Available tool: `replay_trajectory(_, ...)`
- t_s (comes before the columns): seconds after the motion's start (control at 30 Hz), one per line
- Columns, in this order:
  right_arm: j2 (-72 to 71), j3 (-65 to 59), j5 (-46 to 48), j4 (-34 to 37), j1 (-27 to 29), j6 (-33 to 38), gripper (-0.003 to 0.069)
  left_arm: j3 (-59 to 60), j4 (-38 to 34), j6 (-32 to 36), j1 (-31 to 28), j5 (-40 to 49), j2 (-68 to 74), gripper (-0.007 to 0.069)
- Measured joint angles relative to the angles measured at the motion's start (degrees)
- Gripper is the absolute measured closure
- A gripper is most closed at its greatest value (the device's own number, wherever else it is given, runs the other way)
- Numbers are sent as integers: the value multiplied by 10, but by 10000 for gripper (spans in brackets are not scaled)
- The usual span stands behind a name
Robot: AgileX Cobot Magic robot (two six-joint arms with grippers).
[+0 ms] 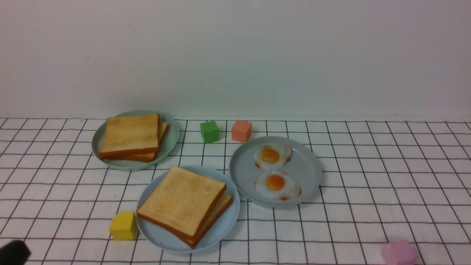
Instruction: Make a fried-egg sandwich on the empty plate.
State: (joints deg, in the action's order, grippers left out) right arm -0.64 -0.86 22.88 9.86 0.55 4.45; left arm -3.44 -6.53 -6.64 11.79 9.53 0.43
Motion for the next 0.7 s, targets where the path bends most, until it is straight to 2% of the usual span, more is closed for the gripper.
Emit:
replay_trajectory(0.07, 0, 0, 0, 0, 0, 0, 659, 23, -3, -3, -57, 10, -10, 638)
replay_trajectory(0.1, 0, 0, 0, 0, 0, 0, 659, 26, -3, -5, -62, 11, -10, 638)
replay_trajectory(0.17, 0, 0, 0, 0, 0, 0, 657, 47, -9, -27, -104, 66, -10, 638)
replay_trajectory(0.3, 0, 0, 0, 0, 0, 0, 655, 53, -16, -39, -112, 127, -10, 638)
replay_trajectory(0.7, 0, 0, 0, 0, 0, 0, 652, 53, -18, -41, -112, 127, -10, 638)
